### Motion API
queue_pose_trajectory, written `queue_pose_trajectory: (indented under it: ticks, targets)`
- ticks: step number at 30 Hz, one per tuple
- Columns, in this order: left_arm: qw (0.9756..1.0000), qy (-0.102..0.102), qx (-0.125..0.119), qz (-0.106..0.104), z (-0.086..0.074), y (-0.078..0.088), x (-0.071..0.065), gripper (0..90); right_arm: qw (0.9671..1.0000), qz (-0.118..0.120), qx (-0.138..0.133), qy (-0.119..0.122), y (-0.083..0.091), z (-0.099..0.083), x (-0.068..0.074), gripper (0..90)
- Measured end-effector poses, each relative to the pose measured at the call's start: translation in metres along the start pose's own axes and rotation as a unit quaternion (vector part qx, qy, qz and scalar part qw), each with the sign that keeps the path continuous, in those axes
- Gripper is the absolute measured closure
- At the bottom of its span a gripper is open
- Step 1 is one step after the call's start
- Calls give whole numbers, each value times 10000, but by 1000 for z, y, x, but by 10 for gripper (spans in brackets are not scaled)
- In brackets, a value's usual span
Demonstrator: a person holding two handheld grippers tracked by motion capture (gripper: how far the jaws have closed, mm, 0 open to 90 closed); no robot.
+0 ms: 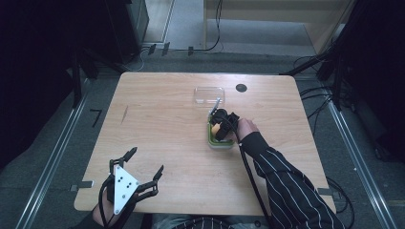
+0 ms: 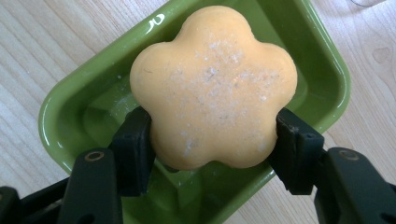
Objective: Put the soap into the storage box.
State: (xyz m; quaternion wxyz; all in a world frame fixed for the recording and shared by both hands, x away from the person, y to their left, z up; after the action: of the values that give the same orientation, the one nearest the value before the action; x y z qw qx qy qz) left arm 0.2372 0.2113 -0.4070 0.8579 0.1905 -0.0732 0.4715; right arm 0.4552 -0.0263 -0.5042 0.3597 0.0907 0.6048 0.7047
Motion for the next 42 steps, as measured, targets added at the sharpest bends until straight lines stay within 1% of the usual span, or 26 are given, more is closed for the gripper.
queue_pose_trajectory:
  ticks: [5,8,13,14,17,18,25,27,28,29,31,35,37,38,39,42]
  targets:
    - [10000,-2,-3,1,0,0,0,135,10000,21,39,44,-3,-1,3,385]
    - [10000,8,-9,10,0,0,0,135,10000,-23,19,55,0,0,2,378]
    - [10000,-11,-5,3,0,0,-1,135,10000,-6,-20,40,2,0,2,350]
    - [10000,9,-19,15,0,0,-1,135,10000,11,-39,34,6,0,1,316]
    - [10000,7,-24,6,1,0,-1,135,10000,3,-80,25,8,0,1,298]
    - [10000,3,-32,1,1,0,-1,135,10000,7,-81,47,12,0,0,269]
    - [10000,2,-32,-5,1,0,-1,135,9999,16,-161,-1,25,-1,-2,193]
    - [10000,2,-33,-2,1,0,-1,135,9998,34,-169,-46,29,-2,-2,166]
    - [10000,2,-33,-2,1,0,-1,135,9998,34,-169,-46,29,-2,-2,166]
    - [10000,3,-38,-4,1,0,-1,135,9998,70,-181,-34,33,-4,-2,145]
    - [10000,0,-34,-2,1,0,-1,135,9998,62,-189,-90,37,-6,-3,140]
    - [10000,1,-35,-4,1,0,-1,135,9996,59,-237,-104,44,-11,-5,129]
    - [10000,-6,-30,-5,1,0,-1,135,9995,59,-261,-160,50,-16,-6,119]
    - [10000,-7,-32,-9,1,0,-1,135,9995,66,-233,-177,52,-18,-6,111]
    - [10000,-7,-32,-9,1,0,-1,135,9995,66,-233,-177,52,-18,-6,111]
    - [10000,-18,-26,-11,1,-1,-1,135,9996,68,-236,-162,58,-27,-6,96]
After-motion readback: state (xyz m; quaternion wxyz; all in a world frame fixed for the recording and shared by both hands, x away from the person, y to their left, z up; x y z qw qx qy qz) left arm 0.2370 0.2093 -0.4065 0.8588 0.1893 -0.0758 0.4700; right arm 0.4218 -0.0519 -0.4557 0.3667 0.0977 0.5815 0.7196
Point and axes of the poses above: each handheld gripper's, and its own axes: y roughly backward along the jaws, z roughly out of its top, x roughly to its left, the point moved 6 cm from there along -y, roughly forward along the jaws, and after that the axes turned 8 degrees about -z, right-handed, at the moved point
